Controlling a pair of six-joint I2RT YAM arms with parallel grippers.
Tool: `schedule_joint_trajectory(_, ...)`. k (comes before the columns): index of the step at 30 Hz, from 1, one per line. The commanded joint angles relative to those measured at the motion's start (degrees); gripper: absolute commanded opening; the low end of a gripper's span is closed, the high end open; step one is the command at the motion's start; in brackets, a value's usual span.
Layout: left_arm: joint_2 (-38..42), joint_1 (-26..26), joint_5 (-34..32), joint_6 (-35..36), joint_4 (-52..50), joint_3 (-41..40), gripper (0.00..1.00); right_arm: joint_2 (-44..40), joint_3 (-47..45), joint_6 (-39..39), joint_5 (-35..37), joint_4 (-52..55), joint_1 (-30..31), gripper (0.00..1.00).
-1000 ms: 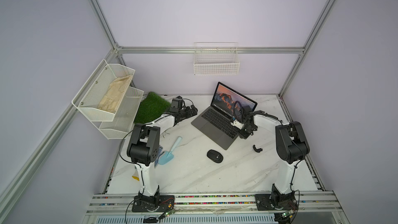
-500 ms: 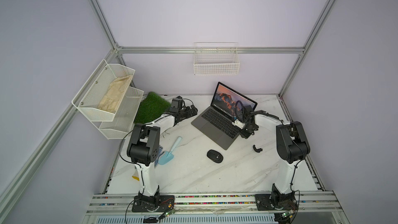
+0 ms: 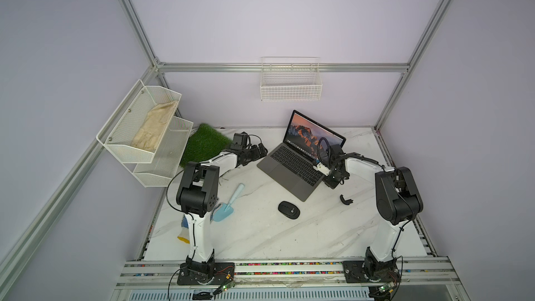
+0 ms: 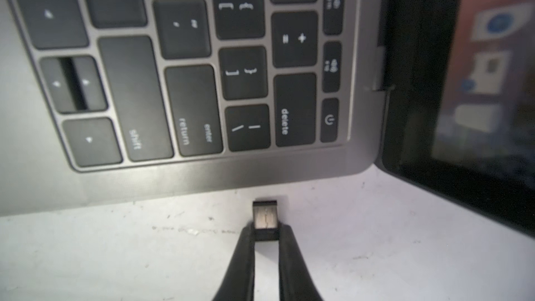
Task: Insert the wireless mouse receiver into the laptop
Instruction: Pick up the USB plug at the center of the board, then insert the USB plug into the USB port.
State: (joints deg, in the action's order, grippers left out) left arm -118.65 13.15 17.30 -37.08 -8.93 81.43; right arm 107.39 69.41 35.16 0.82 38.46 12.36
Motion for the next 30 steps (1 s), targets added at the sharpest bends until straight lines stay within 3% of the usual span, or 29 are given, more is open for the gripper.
schedule_joint_trajectory(1,-2.1,0.3,2.4,-0.6,-3.0,5.7,1.00,-0.9,-1.0,2.7,0.0,-2.4,-0.4,0.09)
schedule_joint_trajectory(11,-8.2,1.5,0.3,1.0,-10.1,13.1,1.00,-0.1,-1.8,4.7,-5.0,-5.4,-0.5,0.09)
schedule_joint_trajectory(30,-10.0,2.3,-1.2,2.5,-13.7,13.0,1.00,-1.6,-2.8,3.9,-9.8,-7.3,-0.7,0.07)
